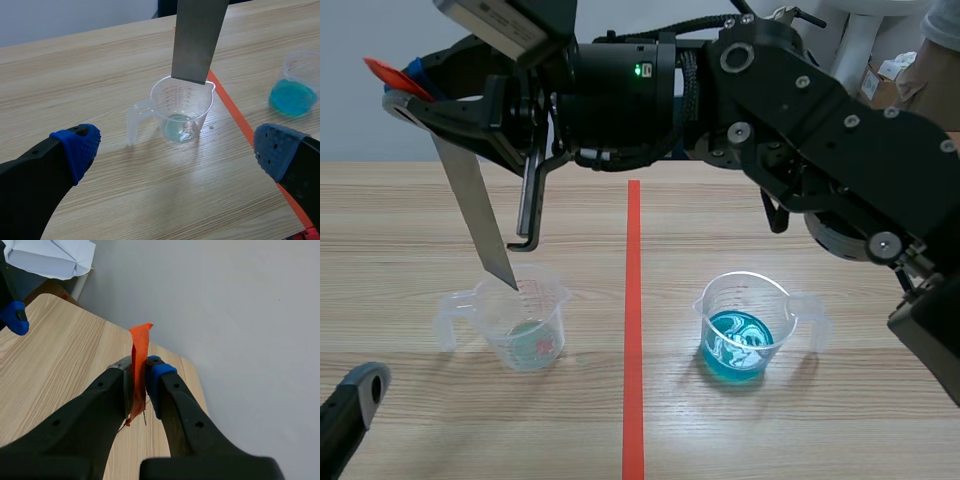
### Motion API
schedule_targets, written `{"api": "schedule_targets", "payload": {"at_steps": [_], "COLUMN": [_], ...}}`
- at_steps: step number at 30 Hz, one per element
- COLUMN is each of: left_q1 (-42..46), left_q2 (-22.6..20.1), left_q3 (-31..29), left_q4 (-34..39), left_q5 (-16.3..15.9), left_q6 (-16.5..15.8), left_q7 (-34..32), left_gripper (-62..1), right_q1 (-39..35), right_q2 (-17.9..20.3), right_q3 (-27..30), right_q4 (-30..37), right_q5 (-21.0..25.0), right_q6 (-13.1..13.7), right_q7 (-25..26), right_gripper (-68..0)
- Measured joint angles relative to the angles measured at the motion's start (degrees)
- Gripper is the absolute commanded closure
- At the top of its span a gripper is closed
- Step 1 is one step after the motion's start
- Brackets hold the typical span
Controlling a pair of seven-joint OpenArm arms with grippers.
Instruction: Do the redox reaction experiment
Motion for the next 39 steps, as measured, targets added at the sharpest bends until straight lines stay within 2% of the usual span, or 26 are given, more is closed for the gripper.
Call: {"api": "schedule_targets", "payload": {"at_steps": [6, 39], "left_q1": [0.00, 0.00], "left_q2": [0.02, 0.02], "left_q3": [0.00, 0.00], "left_q4": [0.00, 0.00], "left_q5": [0.00, 0.02], "left_q6": [0.00, 0.00], "left_q7": [0.00, 0.00], "left_gripper": [-62.3, -62.3], "right_q1": [0.00, 0.00], "right_q2": [-0.13, -1.25], "right_q3": [0.00, 0.00], "right_q4": [0.00, 0.00], "right_q5": [-0.04, -0.20], "right_q6": [0.00, 0.00], "right_q7": [-1.99, -2.54], "right_gripper": [-0.8, -0.8]}}
